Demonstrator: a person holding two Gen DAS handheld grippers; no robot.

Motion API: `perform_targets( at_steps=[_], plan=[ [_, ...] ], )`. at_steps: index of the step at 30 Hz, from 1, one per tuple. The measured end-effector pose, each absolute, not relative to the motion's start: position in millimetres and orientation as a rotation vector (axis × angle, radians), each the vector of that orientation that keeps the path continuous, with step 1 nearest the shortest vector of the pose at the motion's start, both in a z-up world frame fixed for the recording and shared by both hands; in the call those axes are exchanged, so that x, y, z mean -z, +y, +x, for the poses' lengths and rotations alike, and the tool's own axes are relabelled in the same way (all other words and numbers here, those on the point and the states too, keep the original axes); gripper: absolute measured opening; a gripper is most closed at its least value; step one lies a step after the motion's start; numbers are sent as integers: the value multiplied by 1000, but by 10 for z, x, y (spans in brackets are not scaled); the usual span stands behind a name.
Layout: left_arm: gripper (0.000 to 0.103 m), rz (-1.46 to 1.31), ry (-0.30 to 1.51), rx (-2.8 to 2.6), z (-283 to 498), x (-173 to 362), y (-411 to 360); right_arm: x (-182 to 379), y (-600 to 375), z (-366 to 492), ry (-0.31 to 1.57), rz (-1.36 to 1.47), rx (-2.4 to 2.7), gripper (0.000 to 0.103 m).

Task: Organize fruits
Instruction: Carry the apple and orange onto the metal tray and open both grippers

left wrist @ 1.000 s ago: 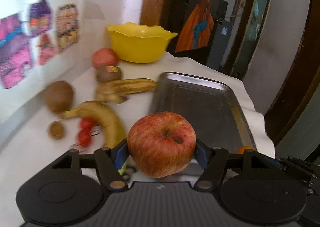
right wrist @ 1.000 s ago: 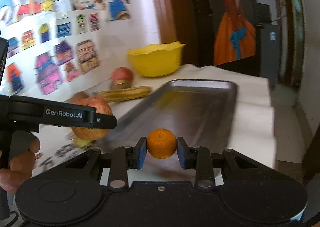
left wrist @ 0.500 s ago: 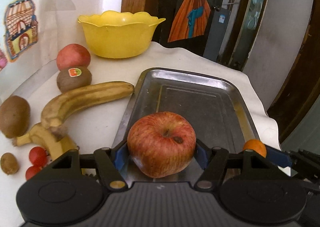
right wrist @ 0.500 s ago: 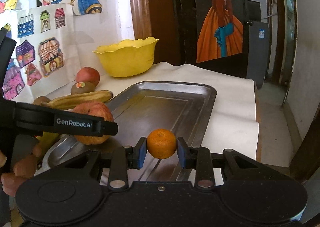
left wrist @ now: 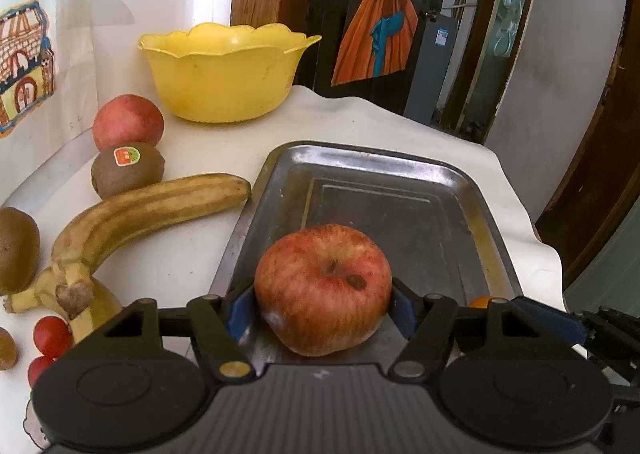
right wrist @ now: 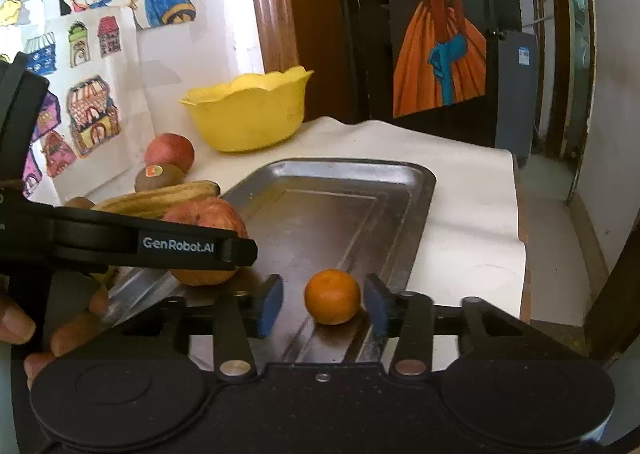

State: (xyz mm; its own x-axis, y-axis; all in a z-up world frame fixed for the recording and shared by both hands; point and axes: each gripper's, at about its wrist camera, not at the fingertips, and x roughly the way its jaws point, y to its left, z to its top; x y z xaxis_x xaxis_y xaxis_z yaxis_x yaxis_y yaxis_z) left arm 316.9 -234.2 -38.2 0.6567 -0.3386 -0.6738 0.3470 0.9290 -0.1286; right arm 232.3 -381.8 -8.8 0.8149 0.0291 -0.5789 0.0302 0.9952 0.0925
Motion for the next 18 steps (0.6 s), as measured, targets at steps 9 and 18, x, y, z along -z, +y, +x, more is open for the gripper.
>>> perform_targets(
  at_steps=[9, 18],
  plan=[
    [86, 2, 678, 397, 2952, 122, -2265, -77, -3759, 2035, 548, 61, 50, 85],
    [102, -18, 554, 373, 2477, -296, -1979, -460, -3634, 1547, 451, 60, 94, 102]
  ],
)
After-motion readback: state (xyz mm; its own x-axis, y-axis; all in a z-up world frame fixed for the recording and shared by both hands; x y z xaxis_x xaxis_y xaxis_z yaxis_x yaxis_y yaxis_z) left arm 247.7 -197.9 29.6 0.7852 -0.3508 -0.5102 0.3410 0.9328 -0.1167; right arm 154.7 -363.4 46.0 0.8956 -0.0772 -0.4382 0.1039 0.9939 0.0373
